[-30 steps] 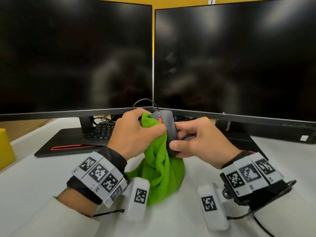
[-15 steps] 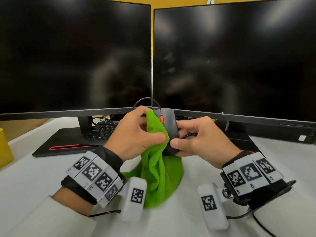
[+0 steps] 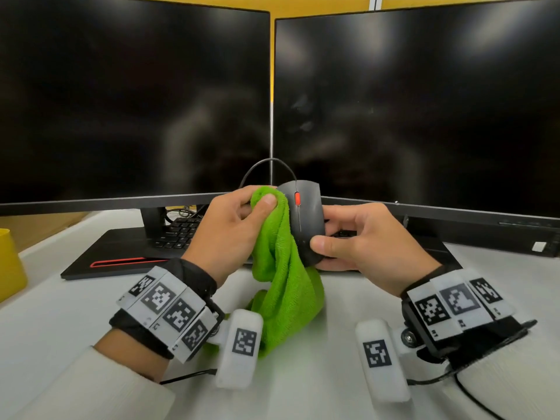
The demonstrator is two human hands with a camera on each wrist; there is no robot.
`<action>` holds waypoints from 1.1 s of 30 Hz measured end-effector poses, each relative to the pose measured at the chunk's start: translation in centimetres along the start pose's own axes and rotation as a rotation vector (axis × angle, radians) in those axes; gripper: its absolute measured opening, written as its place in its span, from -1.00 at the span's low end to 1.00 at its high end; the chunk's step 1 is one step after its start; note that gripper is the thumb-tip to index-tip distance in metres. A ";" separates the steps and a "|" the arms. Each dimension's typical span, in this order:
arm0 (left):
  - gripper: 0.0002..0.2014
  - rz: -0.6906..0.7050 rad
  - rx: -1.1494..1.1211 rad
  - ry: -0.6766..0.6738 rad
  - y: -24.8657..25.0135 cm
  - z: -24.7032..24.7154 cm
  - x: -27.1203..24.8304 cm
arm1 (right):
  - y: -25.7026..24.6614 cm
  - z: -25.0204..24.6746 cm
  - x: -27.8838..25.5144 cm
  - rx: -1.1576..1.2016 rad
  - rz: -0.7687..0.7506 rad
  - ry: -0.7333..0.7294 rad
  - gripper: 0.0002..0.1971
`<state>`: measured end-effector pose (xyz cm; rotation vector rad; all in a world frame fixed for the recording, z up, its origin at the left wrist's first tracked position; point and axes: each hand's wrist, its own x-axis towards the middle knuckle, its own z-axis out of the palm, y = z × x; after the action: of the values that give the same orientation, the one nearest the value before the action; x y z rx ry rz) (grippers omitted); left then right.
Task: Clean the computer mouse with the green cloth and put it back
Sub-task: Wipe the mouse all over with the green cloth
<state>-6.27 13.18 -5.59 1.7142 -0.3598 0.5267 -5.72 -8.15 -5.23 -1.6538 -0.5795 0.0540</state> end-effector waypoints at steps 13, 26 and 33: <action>-0.39 0.031 -0.181 -0.139 -0.1 0.2 -0.4 | 0.1 -0.3 -0.1 0.028 0.026 -0.008 -0.59; -0.79 0.069 -0.040 0.105 -0.1 -0.1 -0.2 | -0.6 0.5 -0.6 -0.103 0.012 -0.099 -0.61; -0.66 0.046 -0.145 -0.125 -0.2 -0.1 -0.5 | -0.5 -0.2 -0.8 -0.122 0.017 -0.059 -0.58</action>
<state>-6.54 13.29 -6.02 1.6056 -0.5164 0.4176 -6.48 -8.60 -4.94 -1.7806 -0.6242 0.0816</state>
